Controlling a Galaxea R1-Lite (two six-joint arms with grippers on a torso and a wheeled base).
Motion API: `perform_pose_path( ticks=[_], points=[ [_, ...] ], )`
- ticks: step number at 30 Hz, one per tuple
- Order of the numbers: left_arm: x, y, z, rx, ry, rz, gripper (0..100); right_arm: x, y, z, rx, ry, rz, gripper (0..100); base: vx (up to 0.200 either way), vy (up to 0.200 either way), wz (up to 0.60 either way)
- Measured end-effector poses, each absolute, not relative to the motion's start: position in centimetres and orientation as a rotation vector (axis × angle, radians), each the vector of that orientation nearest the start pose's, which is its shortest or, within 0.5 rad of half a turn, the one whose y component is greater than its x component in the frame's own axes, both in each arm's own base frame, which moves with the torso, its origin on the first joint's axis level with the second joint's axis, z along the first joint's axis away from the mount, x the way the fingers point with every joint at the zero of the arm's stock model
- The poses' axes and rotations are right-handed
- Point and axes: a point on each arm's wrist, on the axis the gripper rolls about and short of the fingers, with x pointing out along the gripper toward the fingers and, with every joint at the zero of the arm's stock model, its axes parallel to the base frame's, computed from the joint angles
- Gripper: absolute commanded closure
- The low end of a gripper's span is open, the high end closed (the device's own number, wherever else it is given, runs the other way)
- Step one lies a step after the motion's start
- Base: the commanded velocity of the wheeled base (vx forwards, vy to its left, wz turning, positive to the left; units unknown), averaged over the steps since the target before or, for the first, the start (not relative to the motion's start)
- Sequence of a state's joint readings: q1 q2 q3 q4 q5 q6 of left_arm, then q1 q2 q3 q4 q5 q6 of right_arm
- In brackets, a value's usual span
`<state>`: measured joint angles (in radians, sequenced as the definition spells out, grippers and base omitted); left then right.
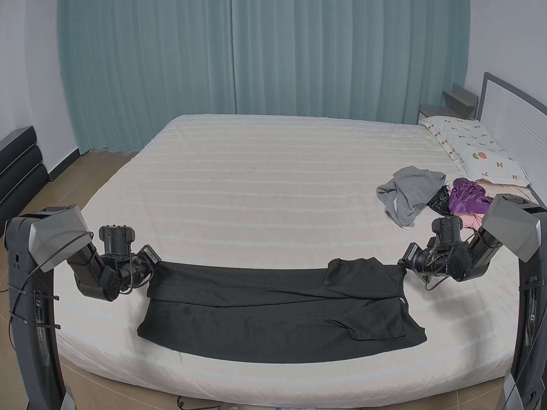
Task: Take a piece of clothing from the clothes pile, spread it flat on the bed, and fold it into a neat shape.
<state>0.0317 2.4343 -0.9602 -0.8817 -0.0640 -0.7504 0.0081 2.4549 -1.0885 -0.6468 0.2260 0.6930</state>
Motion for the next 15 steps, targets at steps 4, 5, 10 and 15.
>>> perform_pose_path(
  ticks=[4,5,10,15],
  points=[
    [40.68,1.01,-3.18,-0.750,0.580,0.189,100,41.76,0.87,-3.31,0.737,0.771,-0.035,0,0.000,0.000,0.00],
    [40.69,0.96,-3.25,-0.747,0.583,0.188,100,41.76,0.87,-3.31,0.737,0.771,-0.035,0,0.000,0.000,0.00],
    [40.72,0.90,-3.45,-0.745,0.585,0.186,0,41.75,0.93,-3.30,0.740,0.773,-0.031,0,0.000,0.000,0.00],
    [40.57,0.94,-3.53,-0.749,0.590,0.190,0,41.30,0.95,-2.83,0.745,0.776,-0.028,0,0.000,0.000,0.00]
  ],
)
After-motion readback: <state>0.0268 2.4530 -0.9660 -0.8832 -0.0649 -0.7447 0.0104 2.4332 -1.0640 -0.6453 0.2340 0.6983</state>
